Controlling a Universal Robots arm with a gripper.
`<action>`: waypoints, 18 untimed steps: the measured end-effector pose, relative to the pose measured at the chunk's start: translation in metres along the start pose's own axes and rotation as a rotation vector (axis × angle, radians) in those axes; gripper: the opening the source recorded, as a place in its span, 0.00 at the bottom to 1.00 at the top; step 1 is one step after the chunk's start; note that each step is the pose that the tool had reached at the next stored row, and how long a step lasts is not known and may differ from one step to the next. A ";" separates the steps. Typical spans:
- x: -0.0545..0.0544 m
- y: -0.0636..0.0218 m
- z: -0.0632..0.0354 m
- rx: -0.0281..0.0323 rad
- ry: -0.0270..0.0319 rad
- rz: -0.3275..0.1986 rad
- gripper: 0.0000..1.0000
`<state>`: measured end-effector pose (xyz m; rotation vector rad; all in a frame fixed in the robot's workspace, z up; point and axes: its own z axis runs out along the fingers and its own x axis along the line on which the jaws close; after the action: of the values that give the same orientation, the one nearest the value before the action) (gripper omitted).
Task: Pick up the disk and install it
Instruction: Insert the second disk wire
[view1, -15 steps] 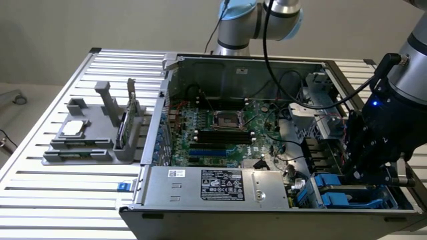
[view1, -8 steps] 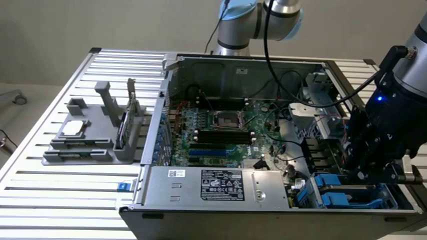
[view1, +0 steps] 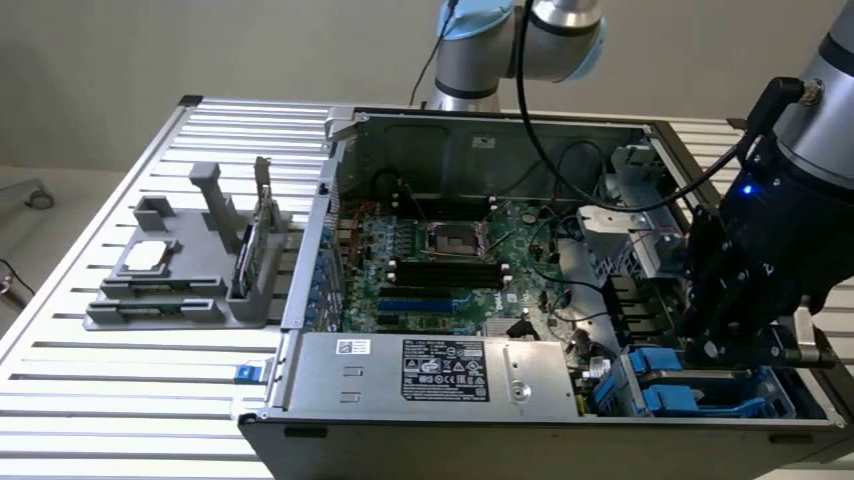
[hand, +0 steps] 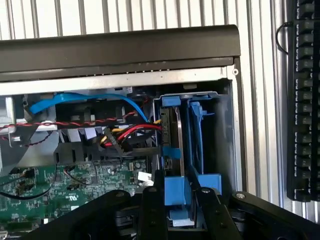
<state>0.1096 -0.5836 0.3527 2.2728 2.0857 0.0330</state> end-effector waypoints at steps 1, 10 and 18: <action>0.000 -0.0021 -0.0028 0.0000 0.0007 0.000 0.30; -0.001 -0.0067 -0.0185 -0.0001 0.0007 0.000 0.29; -0.001 -0.0067 -0.0185 -0.0001 0.0007 0.000 0.11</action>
<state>0.1019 -0.5835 0.3708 2.2735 2.0856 0.0339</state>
